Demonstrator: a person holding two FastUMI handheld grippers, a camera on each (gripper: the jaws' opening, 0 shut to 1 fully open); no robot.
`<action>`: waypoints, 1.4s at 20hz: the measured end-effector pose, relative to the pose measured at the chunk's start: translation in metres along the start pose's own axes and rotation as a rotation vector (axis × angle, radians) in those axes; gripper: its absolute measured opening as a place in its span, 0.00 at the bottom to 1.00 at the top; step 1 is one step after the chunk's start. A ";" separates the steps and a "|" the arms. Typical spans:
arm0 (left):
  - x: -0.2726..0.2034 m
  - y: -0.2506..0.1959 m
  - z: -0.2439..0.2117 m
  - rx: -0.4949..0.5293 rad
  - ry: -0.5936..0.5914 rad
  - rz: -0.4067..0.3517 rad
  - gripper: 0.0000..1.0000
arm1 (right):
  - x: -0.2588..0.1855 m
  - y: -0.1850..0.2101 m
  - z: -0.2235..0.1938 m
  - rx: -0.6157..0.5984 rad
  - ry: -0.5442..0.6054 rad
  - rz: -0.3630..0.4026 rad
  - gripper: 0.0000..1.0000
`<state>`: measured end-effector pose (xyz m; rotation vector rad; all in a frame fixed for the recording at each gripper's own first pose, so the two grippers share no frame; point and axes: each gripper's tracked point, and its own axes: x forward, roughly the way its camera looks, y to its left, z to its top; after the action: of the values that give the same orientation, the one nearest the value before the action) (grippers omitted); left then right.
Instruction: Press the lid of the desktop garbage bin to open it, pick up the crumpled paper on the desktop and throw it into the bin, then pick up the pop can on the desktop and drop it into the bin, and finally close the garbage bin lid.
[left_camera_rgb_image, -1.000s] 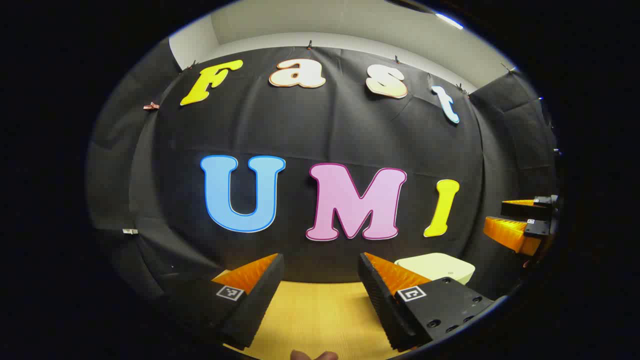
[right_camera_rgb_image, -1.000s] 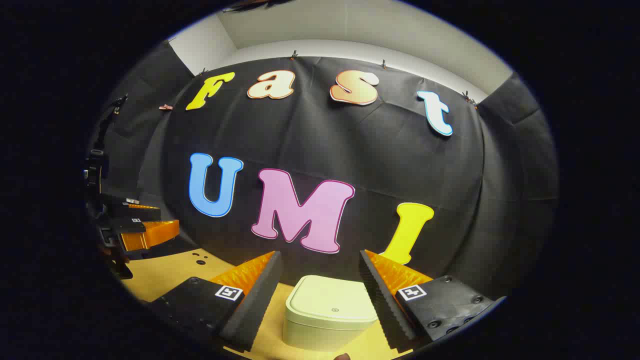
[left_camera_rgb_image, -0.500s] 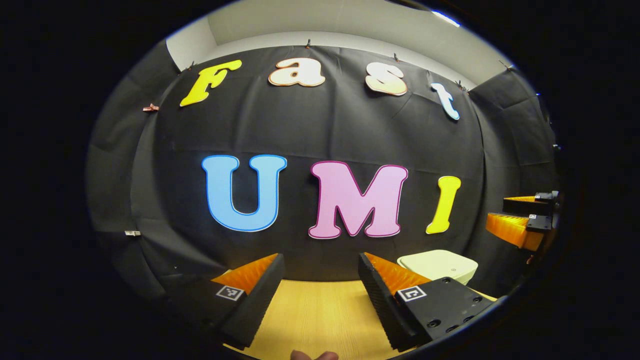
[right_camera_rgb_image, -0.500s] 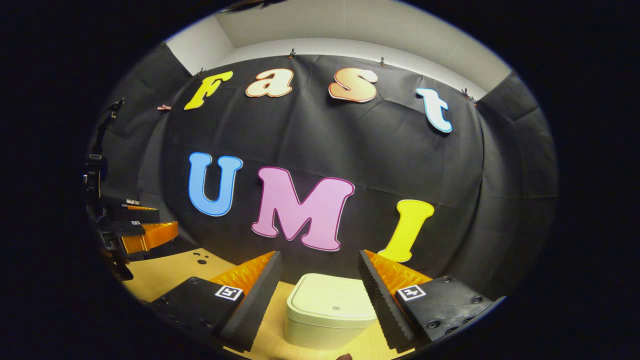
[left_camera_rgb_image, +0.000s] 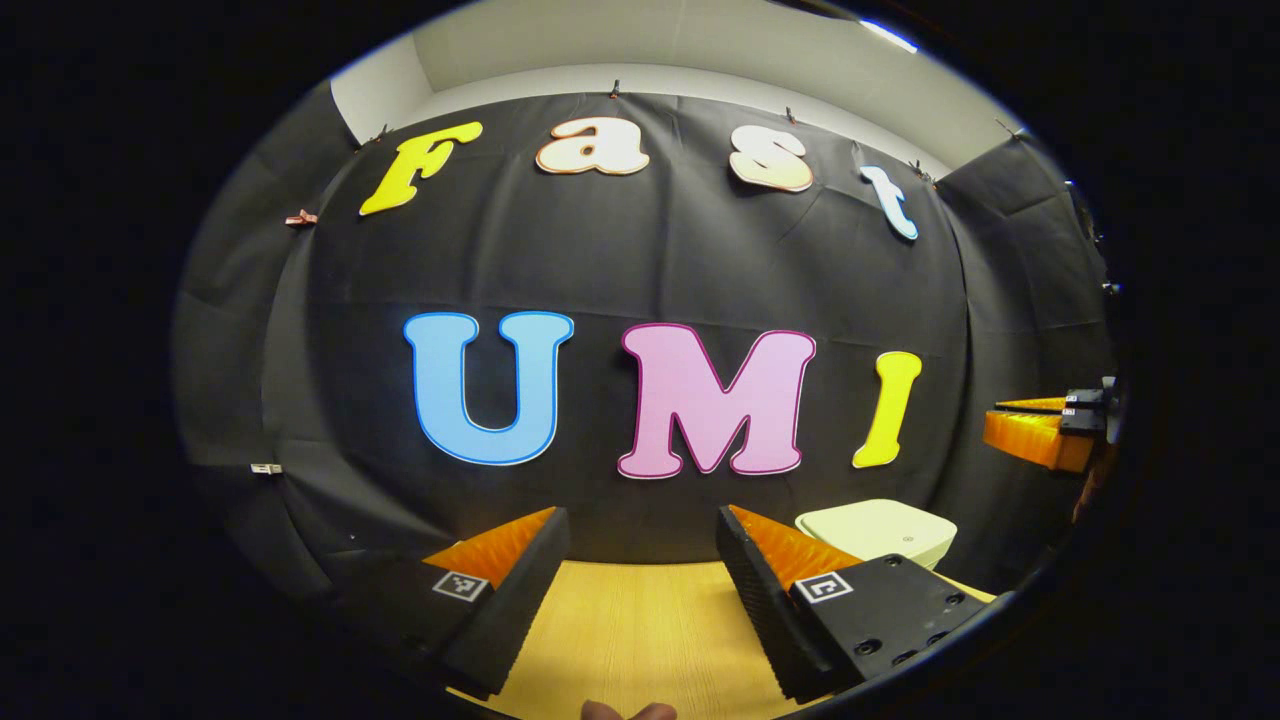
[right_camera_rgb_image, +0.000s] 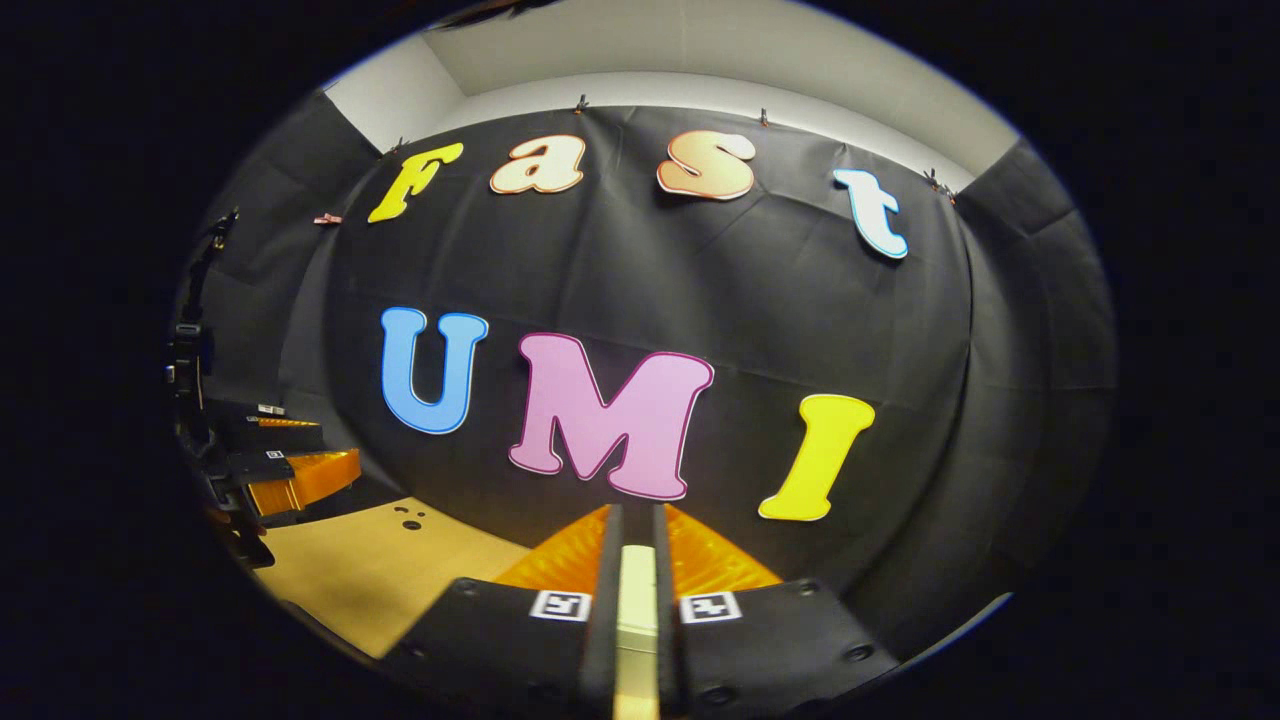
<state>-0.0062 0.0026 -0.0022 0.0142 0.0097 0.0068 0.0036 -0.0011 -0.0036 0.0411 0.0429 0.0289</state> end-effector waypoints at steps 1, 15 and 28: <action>0.000 -0.001 0.000 -0.002 0.000 -0.002 0.96 | 0.004 0.000 -0.002 0.012 0.009 0.019 0.20; -0.005 0.004 -0.007 0.009 0.011 0.016 0.96 | 0.071 -0.049 -0.105 0.146 0.410 0.088 0.05; -0.006 0.009 -0.015 0.021 0.040 0.036 0.95 | 0.095 -0.043 -0.178 0.121 0.566 0.102 0.05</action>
<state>-0.0124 0.0119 -0.0168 0.0349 0.0494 0.0425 0.0920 -0.0340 -0.1869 0.1551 0.6091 0.1397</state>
